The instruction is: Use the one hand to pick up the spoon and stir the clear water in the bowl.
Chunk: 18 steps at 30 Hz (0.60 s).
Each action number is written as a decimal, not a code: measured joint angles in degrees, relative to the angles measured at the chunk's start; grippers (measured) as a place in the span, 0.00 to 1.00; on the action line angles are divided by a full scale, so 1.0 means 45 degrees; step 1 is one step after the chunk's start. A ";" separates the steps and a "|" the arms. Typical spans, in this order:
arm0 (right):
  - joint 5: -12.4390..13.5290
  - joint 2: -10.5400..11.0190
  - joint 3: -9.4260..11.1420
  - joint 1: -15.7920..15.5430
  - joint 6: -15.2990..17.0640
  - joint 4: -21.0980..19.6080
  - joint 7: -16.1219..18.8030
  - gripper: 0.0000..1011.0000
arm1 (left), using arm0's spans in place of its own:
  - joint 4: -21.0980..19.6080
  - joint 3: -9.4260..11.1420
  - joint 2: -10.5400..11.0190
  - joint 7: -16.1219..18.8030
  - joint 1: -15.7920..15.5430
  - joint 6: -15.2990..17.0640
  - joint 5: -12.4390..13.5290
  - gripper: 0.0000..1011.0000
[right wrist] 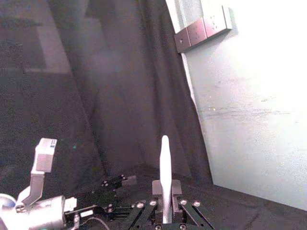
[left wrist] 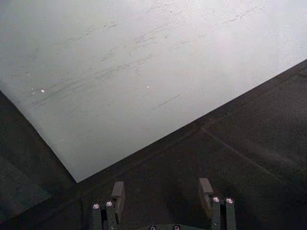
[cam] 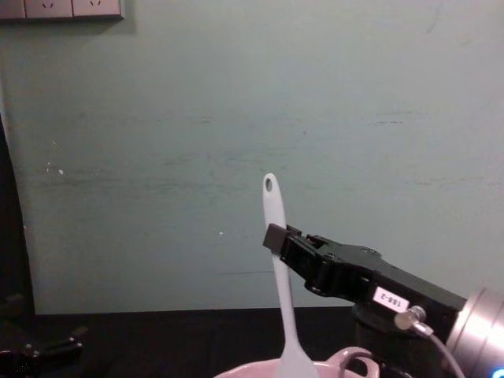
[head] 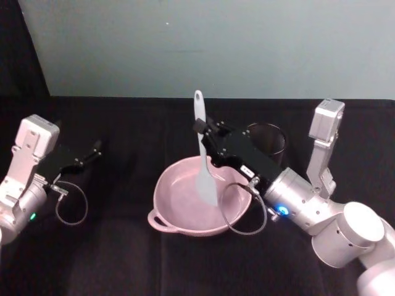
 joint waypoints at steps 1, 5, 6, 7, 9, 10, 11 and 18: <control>0.0031 0.0054 0.0006 -0.0043 0.0028 -0.0070 -0.0001 0.11 | 0.0000 -0.0001 0.0000 0.0000 -0.0001 0.0000 0.0000 1.00; 0.0163 0.0340 0.0075 -0.0255 0.0156 -0.0452 -0.0018 0.11 | 0.0000 0.0000 0.0000 0.0000 0.0000 0.0000 -0.0001 1.00; 0.0196 0.0442 0.0099 -0.0347 0.0182 -0.0579 -0.0031 0.11 | 0.0000 0.0000 0.0000 0.0000 -0.0001 0.0000 0.0000 1.00; 0.0196 0.0442 0.0099 -0.0347 0.0182 -0.0579 -0.0031 0.11 | 0.0000 0.0000 0.0001 0.0000 0.0000 0.0000 0.0000 1.00; 0.0264 0.0591 0.0136 -0.0476 0.0188 -0.0730 -0.0034 0.11 | 0.0000 -0.0001 0.0000 0.0000 0.0000 0.0000 0.0000 1.00; 0.0281 0.0640 0.0151 -0.0519 0.0188 -0.0773 -0.0035 0.11 | 0.0000 0.0000 -0.0001 0.0000 -0.0001 -0.0001 0.0000 1.00; 0.0301 0.0683 0.0163 -0.0557 0.0188 -0.0811 -0.0035 0.11 | 0.0000 -0.0001 0.0000 0.0000 -0.0001 0.0000 0.0000 1.00; 0.0386 0.0939 0.0252 -0.0794 0.0069 -0.0869 -0.0045 0.11 | 0.0000 0.0000 0.0000 0.0000 0.0000 0.0000 0.0000 1.00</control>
